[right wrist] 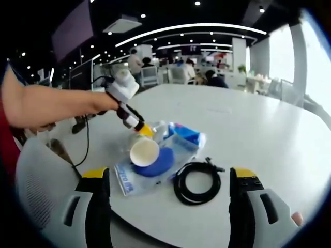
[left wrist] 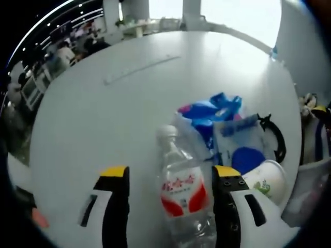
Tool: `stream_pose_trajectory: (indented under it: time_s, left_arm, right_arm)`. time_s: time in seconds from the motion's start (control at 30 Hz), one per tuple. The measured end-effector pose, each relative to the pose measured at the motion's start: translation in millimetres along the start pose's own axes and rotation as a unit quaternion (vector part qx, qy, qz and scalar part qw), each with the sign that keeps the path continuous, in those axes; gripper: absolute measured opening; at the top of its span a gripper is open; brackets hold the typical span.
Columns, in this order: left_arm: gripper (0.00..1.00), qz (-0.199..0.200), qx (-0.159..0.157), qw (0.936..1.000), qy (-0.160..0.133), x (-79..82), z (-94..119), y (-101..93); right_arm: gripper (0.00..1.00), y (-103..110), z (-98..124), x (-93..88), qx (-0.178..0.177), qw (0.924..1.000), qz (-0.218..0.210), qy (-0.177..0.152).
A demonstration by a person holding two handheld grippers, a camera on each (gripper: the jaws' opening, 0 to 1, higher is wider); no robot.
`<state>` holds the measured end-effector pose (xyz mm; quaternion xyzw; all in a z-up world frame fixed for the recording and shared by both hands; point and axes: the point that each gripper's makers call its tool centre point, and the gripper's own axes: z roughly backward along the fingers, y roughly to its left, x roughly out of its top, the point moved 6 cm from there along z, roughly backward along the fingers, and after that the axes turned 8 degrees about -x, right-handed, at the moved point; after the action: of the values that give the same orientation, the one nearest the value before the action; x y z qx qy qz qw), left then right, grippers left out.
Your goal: Arrange the tabletop items into an orderly group along one side of the table until the central work area is clear of visible clutter.
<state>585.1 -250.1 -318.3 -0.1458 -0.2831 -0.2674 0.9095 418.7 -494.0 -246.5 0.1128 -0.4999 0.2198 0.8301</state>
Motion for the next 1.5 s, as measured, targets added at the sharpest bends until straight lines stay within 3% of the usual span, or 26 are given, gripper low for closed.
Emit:
stream_pose_trajectory:
  time_s: [0.83,1.5]
  left_arm:
    - [0.54,0.000,0.000,0.9981,0.062,-3.6,-11.1,-3.4]
    - [0.49,0.009,-0.006,0.9967,0.081,-7.0,-18.3,-6.5]
  right_arm:
    - [0.95,-1.3,0.3,-0.3,-0.001,1.0000,-0.003,-0.001]
    - [0.95,-1.9,0.0,-0.5,-0.003,1.0000,-0.001,0.001]
